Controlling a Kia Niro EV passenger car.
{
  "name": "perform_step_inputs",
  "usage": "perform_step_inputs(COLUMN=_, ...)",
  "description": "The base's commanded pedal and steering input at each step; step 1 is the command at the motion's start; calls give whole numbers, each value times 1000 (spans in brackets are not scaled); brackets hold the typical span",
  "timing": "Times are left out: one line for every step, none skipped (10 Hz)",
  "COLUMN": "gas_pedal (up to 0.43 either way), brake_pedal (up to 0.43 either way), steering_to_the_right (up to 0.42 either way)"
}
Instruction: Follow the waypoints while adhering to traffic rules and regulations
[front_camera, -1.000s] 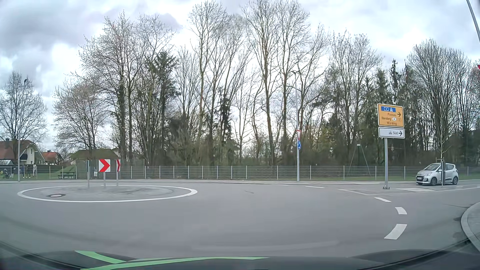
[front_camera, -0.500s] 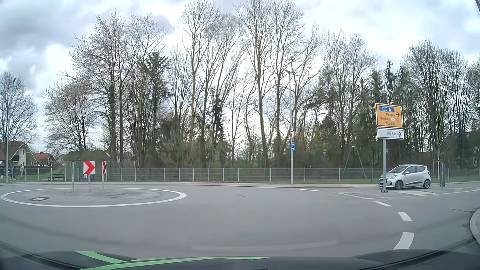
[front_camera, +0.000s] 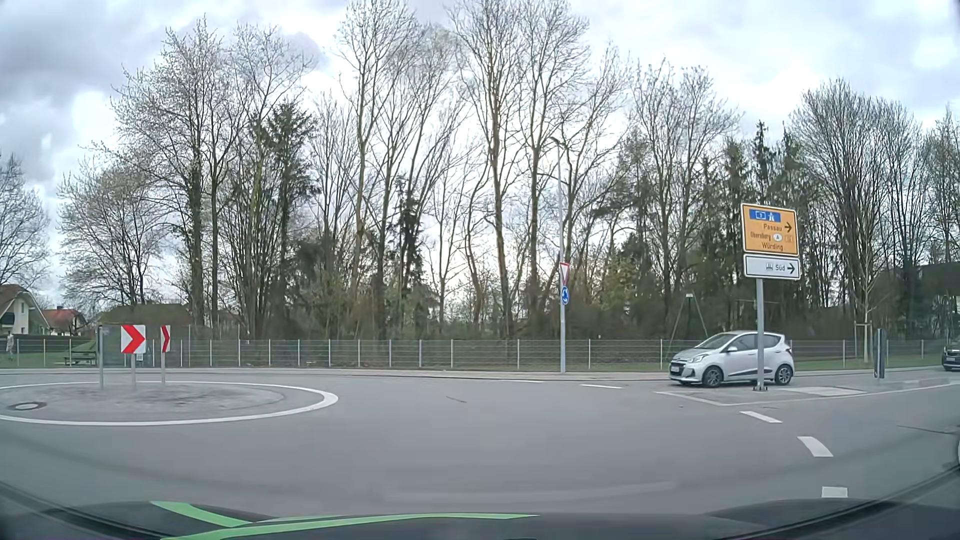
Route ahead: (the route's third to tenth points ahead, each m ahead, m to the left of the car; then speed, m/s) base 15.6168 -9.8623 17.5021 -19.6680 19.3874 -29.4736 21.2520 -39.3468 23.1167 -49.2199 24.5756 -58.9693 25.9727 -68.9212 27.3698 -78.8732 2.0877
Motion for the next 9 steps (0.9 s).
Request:
perform_step_inputs(gas_pedal=228, brake_pedal=0, steering_to_the_right=237)
perform_step_inputs(gas_pedal=228, brake_pedal=0, steering_to_the_right=260)
perform_step_inputs(gas_pedal=228, brake_pedal=0, steering_to_the_right=277)
perform_step_inputs(gas_pedal=240, brake_pedal=0, steering_to_the_right=285)
perform_step_inputs(gas_pedal=248, brake_pedal=0, steering_to_the_right=285)
perform_step_inputs(gas_pedal=260, brake_pedal=0, steering_to_the_right=286)
perform_step_inputs(gas_pedal=260, brake_pedal=0, steering_to_the_right=288)
perform_step_inputs(gas_pedal=260, brake_pedal=0, steering_to_the_right=298)
perform_step_inputs(gas_pedal=260, brake_pedal=0, steering_to_the_right=309)
